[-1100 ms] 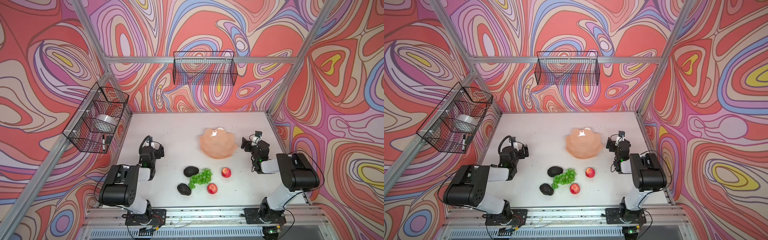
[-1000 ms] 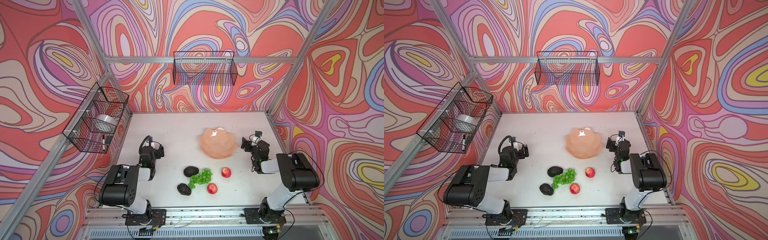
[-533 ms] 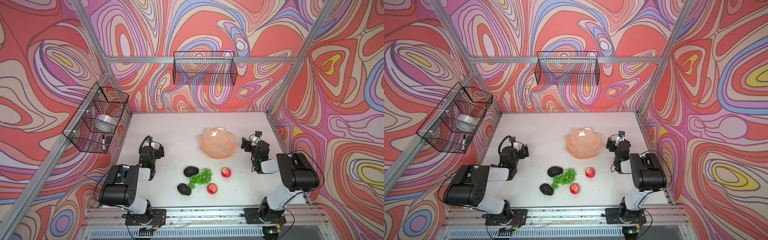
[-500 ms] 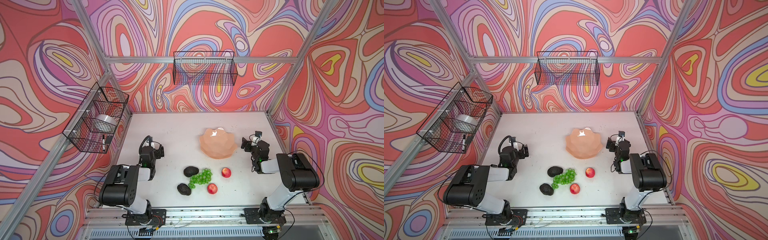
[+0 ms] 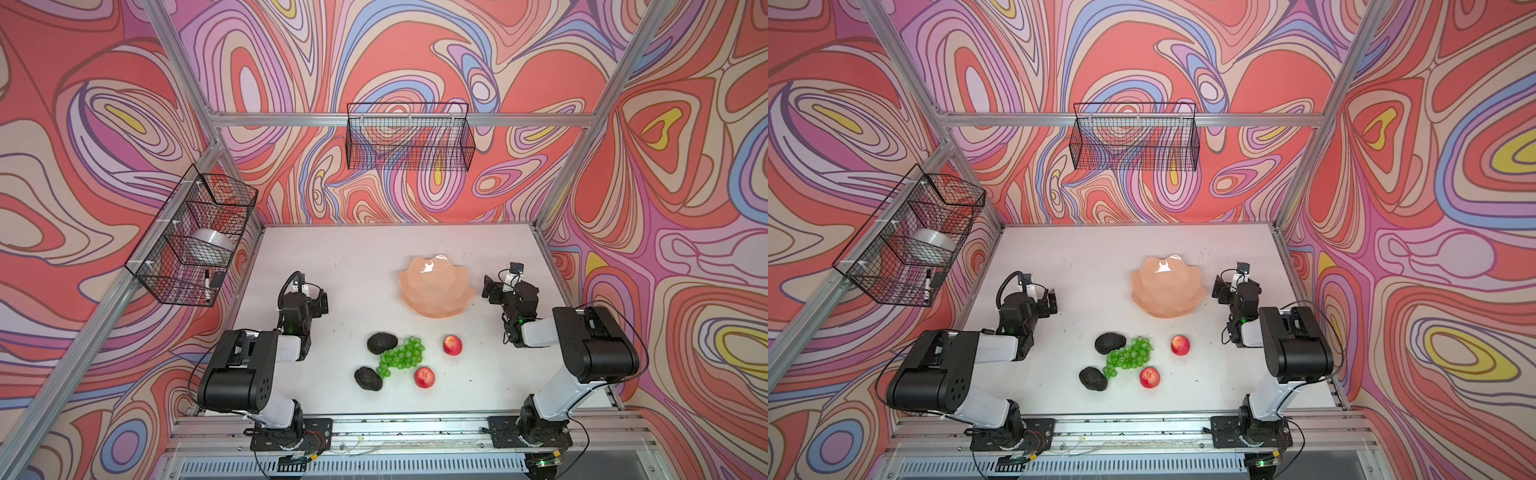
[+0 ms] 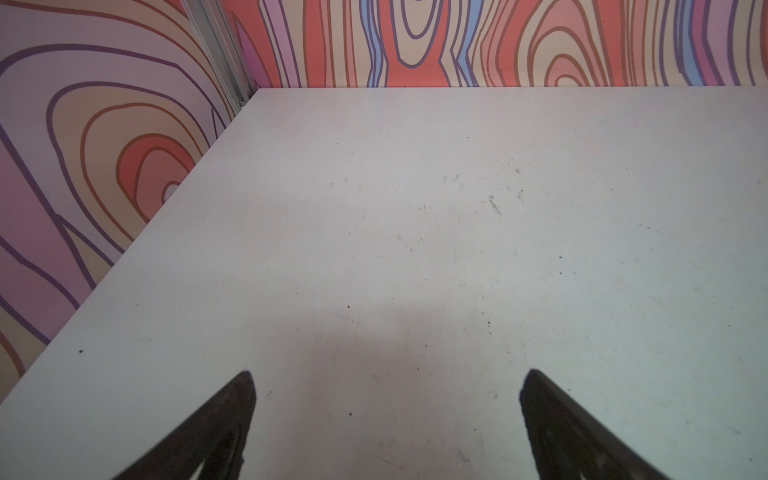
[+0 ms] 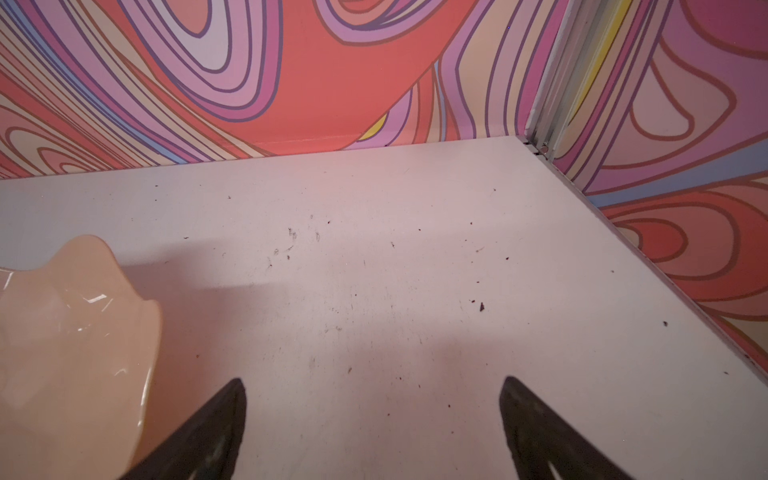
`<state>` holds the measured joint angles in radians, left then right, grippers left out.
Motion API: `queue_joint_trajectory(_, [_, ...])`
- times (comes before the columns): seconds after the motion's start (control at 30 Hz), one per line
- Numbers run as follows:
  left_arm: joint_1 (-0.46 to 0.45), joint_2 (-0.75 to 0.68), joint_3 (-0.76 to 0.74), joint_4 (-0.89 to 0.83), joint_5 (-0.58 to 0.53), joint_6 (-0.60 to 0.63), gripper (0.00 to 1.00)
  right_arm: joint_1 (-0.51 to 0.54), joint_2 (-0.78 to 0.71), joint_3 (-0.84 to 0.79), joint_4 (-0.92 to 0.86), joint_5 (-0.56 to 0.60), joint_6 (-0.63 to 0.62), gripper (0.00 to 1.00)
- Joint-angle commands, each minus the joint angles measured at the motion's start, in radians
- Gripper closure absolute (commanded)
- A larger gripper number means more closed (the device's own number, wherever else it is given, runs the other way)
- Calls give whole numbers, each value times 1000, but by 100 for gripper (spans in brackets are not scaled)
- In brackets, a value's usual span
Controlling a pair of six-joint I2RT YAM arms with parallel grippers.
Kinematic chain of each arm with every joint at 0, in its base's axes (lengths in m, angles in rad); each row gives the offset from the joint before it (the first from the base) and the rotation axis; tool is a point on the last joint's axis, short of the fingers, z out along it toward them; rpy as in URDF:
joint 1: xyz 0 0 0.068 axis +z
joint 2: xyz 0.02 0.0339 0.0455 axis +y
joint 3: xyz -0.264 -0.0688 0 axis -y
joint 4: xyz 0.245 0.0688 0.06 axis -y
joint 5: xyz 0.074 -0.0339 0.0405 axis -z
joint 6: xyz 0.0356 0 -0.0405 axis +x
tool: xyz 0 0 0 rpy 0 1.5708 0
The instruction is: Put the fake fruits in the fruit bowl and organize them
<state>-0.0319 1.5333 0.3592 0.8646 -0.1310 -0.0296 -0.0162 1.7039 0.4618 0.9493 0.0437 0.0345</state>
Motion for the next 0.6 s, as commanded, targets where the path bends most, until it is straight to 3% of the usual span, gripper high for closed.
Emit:
queue_joint_trajectory(0.0, [4, 10, 15, 31, 1, 4, 0, 5, 7, 14, -7, -5, -8, 2])
queue_joint_trajectory(0.4, [3, 6, 8, 44, -17, 4, 0, 5, 7, 14, -5, -4, -8, 2])
queue_joint_trajectory(0.47, [-7, -24, -2, 42, -116, -20, 0, 5, 7, 12, -5, -5, -7, 2])
queue_joint_trajectory(0.53, [-26, -69, -48, 89, -132, -11, 0, 5, 7, 12, -4, -5, -7, 2])
queue_joint_trajectory(0.57, [-64, -86, -57, 114, -236, 16, 0, 5, 7, 12, -4, -5, -9, 2])
